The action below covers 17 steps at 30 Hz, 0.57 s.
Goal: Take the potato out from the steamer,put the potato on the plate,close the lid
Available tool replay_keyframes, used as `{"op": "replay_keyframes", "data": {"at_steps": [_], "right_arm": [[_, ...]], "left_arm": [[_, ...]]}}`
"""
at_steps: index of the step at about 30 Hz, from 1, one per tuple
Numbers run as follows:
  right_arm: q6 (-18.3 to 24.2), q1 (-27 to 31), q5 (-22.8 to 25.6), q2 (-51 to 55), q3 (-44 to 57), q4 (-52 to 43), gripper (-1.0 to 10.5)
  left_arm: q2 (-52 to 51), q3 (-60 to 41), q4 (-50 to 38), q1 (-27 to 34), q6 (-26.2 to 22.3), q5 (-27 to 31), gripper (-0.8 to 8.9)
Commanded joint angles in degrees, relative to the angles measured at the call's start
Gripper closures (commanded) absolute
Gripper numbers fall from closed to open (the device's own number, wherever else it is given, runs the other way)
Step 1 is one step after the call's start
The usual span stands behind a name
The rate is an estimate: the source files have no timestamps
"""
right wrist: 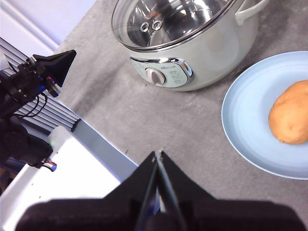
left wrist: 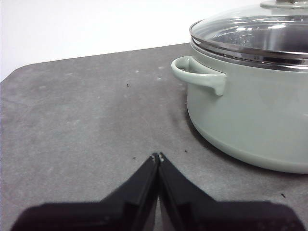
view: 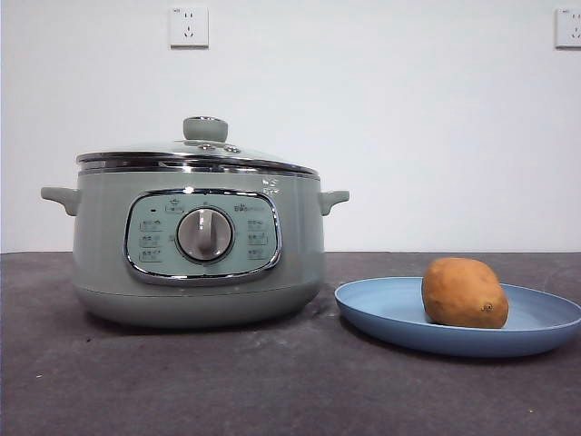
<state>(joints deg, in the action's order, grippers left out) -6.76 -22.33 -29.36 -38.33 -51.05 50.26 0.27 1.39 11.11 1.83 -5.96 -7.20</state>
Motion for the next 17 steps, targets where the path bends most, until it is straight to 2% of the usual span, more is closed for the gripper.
{"op": "replay_keyframes", "data": {"at_steps": [1,3,8,12,17], "right_arm": [[4.2,1.6,4.1,1.2,0.0,-2.0,9.5],[6.3,3.9,6.9,3.3,0.6,-4.3,9.5],[6.9,10.9,7.2,10.4,6.5,-14.4,9.5],[7.3,15.9,7.5,17.1,16.5,-27.4,9.5],[6.6,18.7,7.5,24.2,29.0,-39.4,9.5]], "left_arm": [[0.0,-0.7,0.5,0.2,0.2,-0.3,8.17],[0.0,-0.7,0.5,0.2,0.2,-0.3,8.17],[0.0,-0.7,0.5,0.2,0.2,-0.4,8.17],[0.0,-0.7,0.5,0.2,0.2,-0.3,8.17],[0.0,-0.7,0.5,0.2,0.2,-0.3,8.17]]}}
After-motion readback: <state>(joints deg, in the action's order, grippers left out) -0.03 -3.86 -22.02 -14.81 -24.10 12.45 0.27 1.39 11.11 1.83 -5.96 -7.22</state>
